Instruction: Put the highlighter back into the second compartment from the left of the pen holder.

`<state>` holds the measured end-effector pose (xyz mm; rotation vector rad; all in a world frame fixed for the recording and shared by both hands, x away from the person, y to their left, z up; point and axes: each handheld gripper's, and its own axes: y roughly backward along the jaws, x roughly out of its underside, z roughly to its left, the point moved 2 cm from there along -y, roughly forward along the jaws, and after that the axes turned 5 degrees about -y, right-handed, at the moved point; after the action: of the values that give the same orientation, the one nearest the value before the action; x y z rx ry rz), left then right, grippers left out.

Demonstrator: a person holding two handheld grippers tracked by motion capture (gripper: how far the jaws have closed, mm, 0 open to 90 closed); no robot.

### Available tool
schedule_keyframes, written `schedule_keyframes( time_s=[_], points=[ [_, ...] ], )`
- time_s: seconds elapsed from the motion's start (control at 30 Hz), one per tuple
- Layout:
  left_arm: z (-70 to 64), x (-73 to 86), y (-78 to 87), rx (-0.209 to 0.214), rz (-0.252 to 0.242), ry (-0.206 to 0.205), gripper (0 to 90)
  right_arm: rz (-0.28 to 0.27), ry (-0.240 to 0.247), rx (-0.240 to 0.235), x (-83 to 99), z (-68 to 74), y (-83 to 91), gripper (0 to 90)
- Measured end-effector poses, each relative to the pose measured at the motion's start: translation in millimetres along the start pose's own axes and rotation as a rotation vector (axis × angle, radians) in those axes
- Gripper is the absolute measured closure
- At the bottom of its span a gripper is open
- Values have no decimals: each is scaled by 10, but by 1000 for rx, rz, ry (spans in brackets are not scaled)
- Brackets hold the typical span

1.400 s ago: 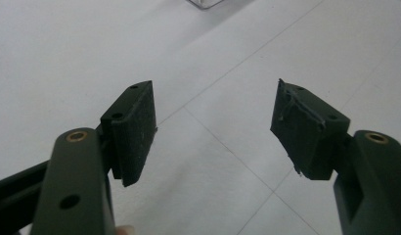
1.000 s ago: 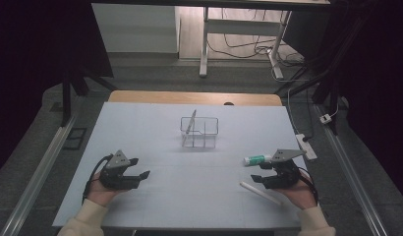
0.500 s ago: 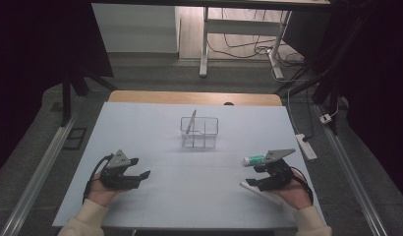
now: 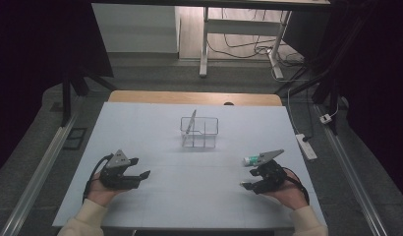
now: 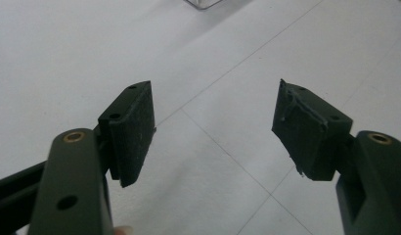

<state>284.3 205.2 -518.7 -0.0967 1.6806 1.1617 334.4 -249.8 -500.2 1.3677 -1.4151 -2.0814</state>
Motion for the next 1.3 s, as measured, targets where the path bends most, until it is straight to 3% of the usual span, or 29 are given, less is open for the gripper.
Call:
schedule_keyframes(
  time_s=[0.7, 1.03, 1.3],
  points=[
    [18, 12, 6, 2, 5, 4, 315, 114, 36, 24, 22, 65, -171, 405],
    [30, 18, 16, 1, 4, 11, 315, 155, 42, 40, 40, 46, -179, 545],
    [30, 19, 17, 2, 3, 10, 314, 173, 61, 41, 28, 52, -175, 748]
  ],
)
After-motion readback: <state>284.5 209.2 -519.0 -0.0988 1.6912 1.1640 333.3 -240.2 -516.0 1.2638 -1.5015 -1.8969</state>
